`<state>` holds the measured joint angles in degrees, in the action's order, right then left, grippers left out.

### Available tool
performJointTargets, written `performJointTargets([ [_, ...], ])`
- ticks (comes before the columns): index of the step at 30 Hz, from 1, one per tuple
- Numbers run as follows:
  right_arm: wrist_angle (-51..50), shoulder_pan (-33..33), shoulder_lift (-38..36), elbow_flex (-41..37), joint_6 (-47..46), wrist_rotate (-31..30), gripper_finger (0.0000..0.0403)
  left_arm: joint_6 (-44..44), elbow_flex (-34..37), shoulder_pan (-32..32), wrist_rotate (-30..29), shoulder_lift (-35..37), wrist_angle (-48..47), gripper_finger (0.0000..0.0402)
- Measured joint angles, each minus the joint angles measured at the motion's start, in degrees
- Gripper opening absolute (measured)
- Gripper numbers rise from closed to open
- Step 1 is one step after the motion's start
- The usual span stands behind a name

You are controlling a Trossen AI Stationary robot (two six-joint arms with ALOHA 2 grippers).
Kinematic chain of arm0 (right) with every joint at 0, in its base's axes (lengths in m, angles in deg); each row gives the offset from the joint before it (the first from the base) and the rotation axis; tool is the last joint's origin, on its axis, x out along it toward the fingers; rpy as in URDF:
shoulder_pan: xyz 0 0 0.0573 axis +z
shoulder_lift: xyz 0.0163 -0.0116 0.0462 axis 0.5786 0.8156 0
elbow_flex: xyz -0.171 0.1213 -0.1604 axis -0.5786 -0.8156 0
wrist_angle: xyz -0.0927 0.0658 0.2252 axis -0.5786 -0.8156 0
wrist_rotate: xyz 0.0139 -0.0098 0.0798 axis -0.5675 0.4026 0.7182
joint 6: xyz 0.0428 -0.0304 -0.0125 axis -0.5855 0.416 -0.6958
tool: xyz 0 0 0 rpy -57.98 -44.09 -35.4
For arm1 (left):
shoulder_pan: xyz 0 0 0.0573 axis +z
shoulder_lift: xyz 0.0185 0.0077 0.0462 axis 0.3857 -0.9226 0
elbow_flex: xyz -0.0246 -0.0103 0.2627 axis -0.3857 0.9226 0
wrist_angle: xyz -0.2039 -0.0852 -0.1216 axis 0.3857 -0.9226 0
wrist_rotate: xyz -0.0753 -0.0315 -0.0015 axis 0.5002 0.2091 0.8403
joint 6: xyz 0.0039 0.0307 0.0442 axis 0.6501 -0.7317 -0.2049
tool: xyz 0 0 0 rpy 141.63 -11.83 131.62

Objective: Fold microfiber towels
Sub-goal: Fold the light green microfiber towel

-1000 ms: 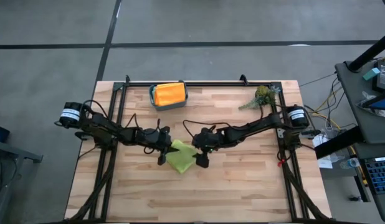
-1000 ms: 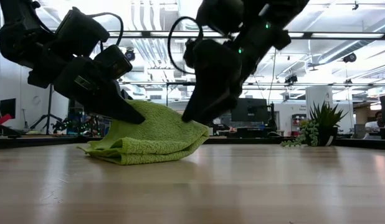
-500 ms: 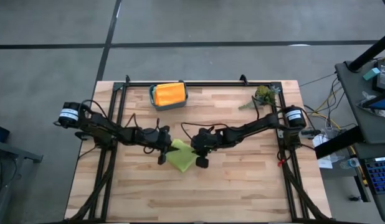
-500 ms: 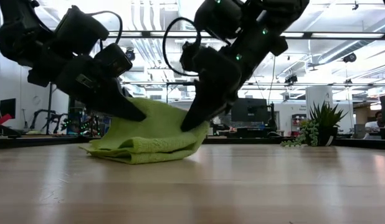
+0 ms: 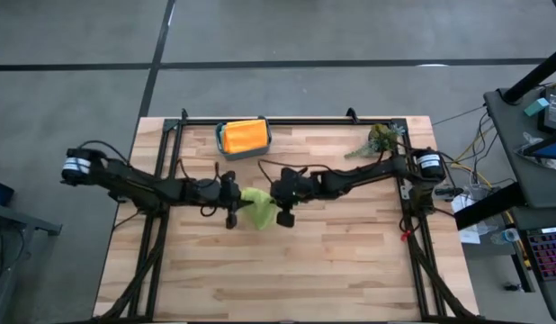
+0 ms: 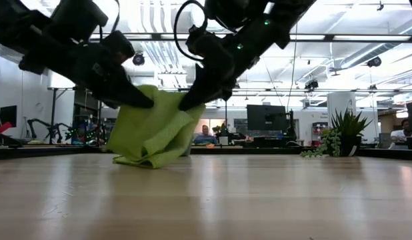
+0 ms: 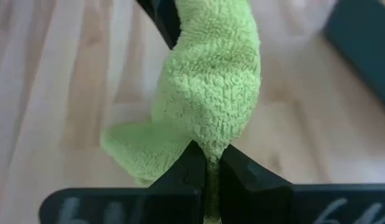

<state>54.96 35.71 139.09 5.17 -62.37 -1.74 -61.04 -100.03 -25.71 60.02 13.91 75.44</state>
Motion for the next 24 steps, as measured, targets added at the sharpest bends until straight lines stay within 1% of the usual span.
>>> performJointTargets([
  [4, 1.38, -2.65, 0.22, 1.64, 1.18, -0.13, 0.0009, -3.04, -0.45, 2.03, -3.58, 6.00, -5.59, 0.0000],
  [10, 6.20, -5.58, 0.58, 2.49, 4.79, -0.13, 0.0009, -8.34, -0.73, 7.25, -4.77, 12.85, -10.28, 0.0000],
  [12, 6.44, -6.60, 0.58, 3.58, 5.92, -0.02, 0.0009, -10.01, -0.73, 9.61, -4.83, 14.65, -11.04, 0.0000],
  [16, 6.43, -8.95, 0.59, 5.72, 8.08, -0.09, 0.0009, -12.97, -0.73, 14.13, -4.90, 17.14, -11.11, 0.0000],
  [19, 6.44, -10.32, 0.59, 6.84, 7.99, 0.54, 0.0009, -13.52, -1.27, 16.79, -4.86, 18.25, -11.05, 0.0000],
  [21, 6.28, -10.81, 0.59, 6.98, 7.18, 1.05, 0.0009, -13.52, -1.50, 17.54, -4.67, 18.79, -11.08, 0.0000],
  [24, 5.18, -11.23, 0.59, 6.90, 5.54, 4.39, 0.0009, -13.42, -1.78, 17.57, -4.19, 18.92, -11.07, 0.0000],
])
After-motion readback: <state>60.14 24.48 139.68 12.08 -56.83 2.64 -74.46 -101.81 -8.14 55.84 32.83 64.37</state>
